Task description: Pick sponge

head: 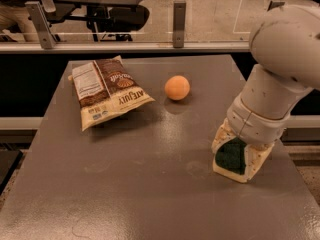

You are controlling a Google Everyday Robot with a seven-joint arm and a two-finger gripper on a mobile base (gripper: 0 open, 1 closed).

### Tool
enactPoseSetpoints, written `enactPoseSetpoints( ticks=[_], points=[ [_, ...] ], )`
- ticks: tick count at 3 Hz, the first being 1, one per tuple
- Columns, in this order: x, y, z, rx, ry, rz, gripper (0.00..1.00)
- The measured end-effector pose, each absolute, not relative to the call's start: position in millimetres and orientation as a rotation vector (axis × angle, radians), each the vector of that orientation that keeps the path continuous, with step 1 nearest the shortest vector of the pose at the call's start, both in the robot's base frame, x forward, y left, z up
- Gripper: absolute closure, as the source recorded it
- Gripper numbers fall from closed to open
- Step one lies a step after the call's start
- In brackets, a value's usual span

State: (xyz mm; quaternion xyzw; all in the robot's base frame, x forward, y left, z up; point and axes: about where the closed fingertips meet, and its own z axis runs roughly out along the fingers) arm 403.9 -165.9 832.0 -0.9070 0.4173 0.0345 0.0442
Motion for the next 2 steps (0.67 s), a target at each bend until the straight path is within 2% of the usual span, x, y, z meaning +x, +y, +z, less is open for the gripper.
enactPoseSetpoints(
  ticks=[1, 2],
  points=[
    [409, -161, 854, -2.749, 1.283, 0.116, 0.96],
    [410, -151, 891, -2.704, 1.245, 0.102, 1.00]
  ],
)
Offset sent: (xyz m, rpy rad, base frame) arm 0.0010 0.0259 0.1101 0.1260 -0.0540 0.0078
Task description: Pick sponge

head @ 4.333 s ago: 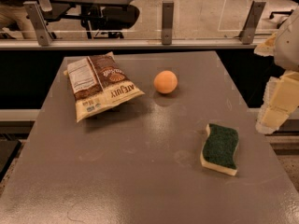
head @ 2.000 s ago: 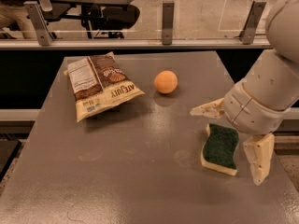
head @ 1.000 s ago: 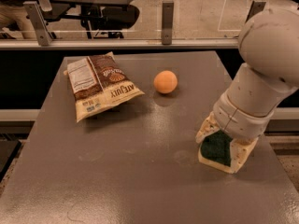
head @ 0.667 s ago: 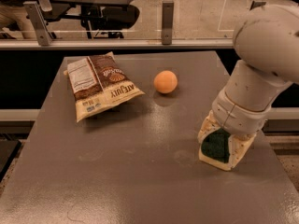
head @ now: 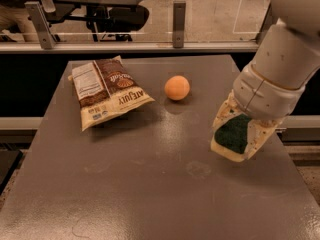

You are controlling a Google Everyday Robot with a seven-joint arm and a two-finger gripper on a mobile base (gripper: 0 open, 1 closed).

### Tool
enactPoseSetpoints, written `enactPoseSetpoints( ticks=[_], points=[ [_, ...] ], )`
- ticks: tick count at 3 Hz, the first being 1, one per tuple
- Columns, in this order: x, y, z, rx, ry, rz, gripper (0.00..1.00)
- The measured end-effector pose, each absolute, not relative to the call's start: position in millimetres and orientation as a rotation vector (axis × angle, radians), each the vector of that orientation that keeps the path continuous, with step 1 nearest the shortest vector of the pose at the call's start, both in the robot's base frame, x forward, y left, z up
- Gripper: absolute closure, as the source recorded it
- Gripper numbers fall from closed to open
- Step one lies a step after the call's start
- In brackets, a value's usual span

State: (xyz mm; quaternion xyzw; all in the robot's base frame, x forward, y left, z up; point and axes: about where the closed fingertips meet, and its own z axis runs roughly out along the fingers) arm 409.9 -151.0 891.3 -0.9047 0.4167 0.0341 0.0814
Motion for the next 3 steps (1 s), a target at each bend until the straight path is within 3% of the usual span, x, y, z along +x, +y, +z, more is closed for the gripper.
enactPoseSetpoints(
  ticks=[3],
  points=[
    [419, -122, 971, -2.639, 1.063, 0.011, 1.00]
  ],
)
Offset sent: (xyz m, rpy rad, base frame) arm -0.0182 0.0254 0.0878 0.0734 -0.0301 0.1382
